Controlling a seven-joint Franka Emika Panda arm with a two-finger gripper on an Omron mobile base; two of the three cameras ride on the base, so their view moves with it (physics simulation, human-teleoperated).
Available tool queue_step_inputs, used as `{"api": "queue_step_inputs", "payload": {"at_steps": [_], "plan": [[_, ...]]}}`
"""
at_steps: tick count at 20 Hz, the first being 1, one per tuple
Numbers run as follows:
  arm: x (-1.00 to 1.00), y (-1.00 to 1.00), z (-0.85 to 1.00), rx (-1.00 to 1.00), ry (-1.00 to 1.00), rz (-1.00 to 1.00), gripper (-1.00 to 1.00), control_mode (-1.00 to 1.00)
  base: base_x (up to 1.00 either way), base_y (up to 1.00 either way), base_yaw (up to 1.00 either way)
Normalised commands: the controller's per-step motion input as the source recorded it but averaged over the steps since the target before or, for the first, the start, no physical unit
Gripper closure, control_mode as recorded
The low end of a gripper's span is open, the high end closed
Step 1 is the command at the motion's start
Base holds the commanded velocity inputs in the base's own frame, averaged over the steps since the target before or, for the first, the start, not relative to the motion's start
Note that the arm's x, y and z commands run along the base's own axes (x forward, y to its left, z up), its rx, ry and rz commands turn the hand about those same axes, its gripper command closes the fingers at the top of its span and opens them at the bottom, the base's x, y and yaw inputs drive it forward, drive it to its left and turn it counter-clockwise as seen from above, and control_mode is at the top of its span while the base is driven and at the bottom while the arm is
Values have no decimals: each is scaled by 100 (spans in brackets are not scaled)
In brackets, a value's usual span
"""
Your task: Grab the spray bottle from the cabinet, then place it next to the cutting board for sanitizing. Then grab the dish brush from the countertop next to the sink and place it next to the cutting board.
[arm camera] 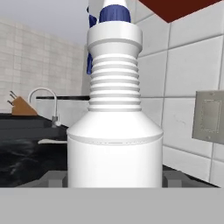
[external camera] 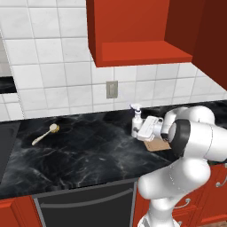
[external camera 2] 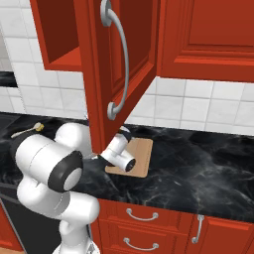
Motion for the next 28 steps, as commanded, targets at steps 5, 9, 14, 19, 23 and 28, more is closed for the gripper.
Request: {"api": "queue_step_inputs", "payload": {"at_steps": [5,9,14,19,23,28], "plan": [[0,-6,-22,0,-5,0,100,-100,0,0,0],[0,-6,-23,0,-6,0,100,-100,0,0,0],[0,-3,-20,0,-8,0,100,-100,0,0,0],[0,0,-22,0,-12,0,100,-100,0,0,0],[0,0,-32,0,-4,0,100,-100,0,0,0],[0,0,-28,0,-3,0,100,-100,0,0,0]]}}
